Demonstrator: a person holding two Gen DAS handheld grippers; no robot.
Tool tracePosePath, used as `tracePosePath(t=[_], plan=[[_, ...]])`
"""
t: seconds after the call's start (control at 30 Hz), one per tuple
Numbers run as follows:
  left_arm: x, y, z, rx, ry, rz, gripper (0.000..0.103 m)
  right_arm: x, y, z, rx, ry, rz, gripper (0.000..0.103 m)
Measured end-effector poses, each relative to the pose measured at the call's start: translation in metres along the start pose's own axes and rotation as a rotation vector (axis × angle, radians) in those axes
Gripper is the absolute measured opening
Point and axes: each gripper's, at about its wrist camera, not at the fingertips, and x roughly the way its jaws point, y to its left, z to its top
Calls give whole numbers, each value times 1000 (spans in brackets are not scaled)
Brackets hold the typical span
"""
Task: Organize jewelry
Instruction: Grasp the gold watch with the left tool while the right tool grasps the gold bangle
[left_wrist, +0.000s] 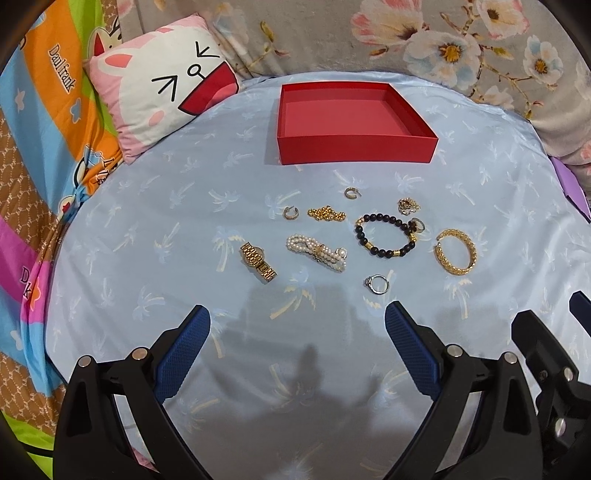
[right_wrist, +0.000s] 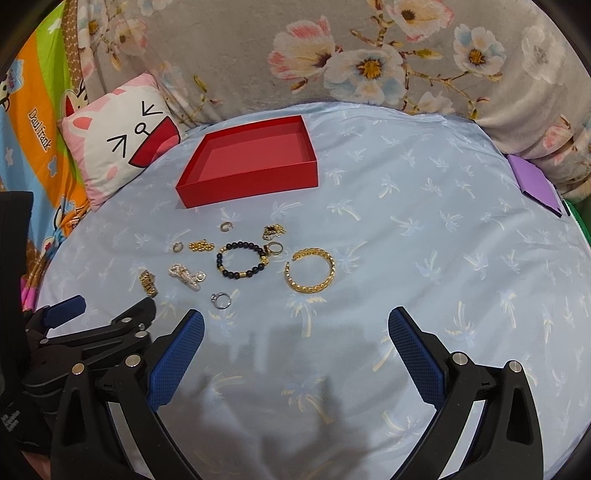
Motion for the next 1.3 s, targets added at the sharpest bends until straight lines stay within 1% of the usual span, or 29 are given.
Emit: tracePosePath(t=[0.17,0.3,0.47,0.53,0.6,0.73,0.93,1.03,1.1,1.13,1.2,1.27,1.3], plan=[[16,25,3,-78,19,-4,93,16,-11,-1,23,18,-6,98],[29,42,2,-125,22,12,93,36,-17,-3,29,42,-3,98],[52,58,2,-183,67,-34,93,65,-20,-4,33,68,-1,97],[61,61,3,-188,73,-41,93,76,-20,-3,28,75,-4,92],[67,61,4,-187,75,-29,93,88,-20,-1,27,85,-1,87],[85,63,7,-199,91,-24,93,107,-19,5,22,94,1,85],[109,66,16,-211,108,-5,93,132,-16,11,10,119,-4,75],[118,65,20,-201,102,6,93,136,-12,14,-8,106,-14,74],[121,65,22,-185,89,19,93,137,-11,15,-14,100,-22,70],[121,65,23,-181,82,21,92,138,-11,16,-17,98,-25,69],[121,65,24,-165,68,27,88,138,-10,16,-22,94,-31,62],[121,66,24,-158,57,23,79,138,-10,17,-26,91,-38,57],[120,65,25,-152,50,20,77,138,-10,17,-29,90,-39,54]])
